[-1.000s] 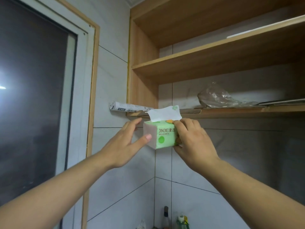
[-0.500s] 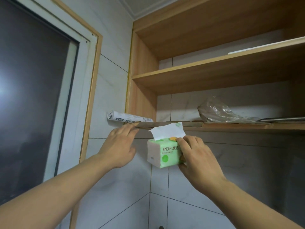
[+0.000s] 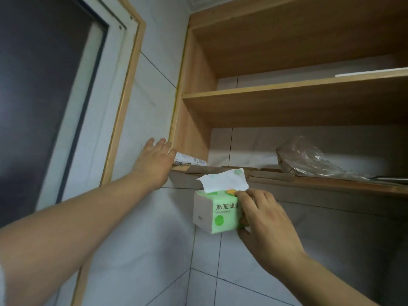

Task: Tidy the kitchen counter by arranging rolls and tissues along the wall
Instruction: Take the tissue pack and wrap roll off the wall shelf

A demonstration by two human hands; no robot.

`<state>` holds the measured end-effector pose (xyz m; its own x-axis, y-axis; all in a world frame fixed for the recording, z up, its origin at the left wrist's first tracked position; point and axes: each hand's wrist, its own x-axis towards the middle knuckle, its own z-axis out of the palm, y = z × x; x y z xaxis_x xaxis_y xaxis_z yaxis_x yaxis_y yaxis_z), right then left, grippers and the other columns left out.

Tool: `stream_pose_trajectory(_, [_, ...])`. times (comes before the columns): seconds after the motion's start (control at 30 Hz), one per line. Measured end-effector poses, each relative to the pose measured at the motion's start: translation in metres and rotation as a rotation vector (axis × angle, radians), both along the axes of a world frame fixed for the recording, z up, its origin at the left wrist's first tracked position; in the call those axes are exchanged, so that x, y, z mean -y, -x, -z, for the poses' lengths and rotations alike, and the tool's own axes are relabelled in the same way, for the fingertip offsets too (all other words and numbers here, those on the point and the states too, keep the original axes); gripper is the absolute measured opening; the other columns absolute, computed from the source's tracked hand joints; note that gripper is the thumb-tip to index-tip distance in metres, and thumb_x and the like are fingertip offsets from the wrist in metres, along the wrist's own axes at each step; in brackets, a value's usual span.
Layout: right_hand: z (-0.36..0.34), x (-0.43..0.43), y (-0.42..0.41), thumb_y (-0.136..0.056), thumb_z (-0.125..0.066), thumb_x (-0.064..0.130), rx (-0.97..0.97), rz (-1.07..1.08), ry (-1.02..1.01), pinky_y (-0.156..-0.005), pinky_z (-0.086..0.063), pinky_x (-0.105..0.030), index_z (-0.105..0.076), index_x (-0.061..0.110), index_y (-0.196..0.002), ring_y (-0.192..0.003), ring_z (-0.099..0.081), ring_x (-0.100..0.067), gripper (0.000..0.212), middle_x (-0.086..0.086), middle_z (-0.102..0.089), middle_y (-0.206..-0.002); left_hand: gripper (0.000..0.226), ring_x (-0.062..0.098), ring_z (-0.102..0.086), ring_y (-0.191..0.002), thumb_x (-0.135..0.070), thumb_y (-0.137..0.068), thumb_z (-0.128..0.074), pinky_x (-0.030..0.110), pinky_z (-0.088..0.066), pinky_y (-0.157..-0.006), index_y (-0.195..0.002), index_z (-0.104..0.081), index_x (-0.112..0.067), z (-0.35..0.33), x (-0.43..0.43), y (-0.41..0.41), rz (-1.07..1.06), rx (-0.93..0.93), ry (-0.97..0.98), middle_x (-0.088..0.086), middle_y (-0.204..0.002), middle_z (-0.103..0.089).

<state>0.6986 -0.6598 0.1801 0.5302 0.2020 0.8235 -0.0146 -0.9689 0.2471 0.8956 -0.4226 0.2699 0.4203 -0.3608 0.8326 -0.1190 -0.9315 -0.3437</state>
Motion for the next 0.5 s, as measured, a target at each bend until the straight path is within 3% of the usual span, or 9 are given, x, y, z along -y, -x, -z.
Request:
stream_pose_trajectory(0.2, [-0.003,-0.012,-0.015,-0.068,-0.081,0.02,0.013,0.027,0.009,-0.077,-0.053,-0.039,-0.054,0.015,-0.133,-0.109,-0.054,-0.028,0.07,-0.004,-0.058,-0.124,0.045,0.03,-0.05,-0.125,-0.015,-0.088,-0.054,0.05,-0.026,-0.116,-0.133,-0.052,-0.015,-0.007,-0.004,-0.02,-0.073,0.036,-0.015,0.009,-0.131,-0.058])
stream_pose_trajectory(0.3, [-0.004,-0.019,-0.02,-0.068,-0.079,0.02,0.01,0.048,0.021,-0.079,-0.053,-0.039,-0.053,0.016,-0.134,-0.111,-0.052,-0.027,0.07,-0.003,-0.057,-0.124,0.036,0.028,-0.056,-0.11,-0.015,-0.089,-0.054,0.043,-0.037,-0.098,-0.124,-0.055,-0.016,-0.01,-0.008,-0.023,-0.079,0.067,-0.037,0.006,-0.119,-0.062])
stream_pose_trajectory(0.5, [-0.005,-0.026,-0.019,-0.068,-0.079,0.018,0.015,0.071,0.027,-0.077,-0.053,-0.04,-0.053,0.015,-0.133,-0.108,-0.053,-0.028,0.07,-0.004,-0.058,-0.122,0.033,0.028,-0.054,-0.109,-0.014,-0.089,-0.055,0.038,-0.036,-0.087,-0.121,-0.055,-0.015,-0.013,-0.01,-0.025,-0.08,0.05,-0.023,0.006,-0.117,-0.062])
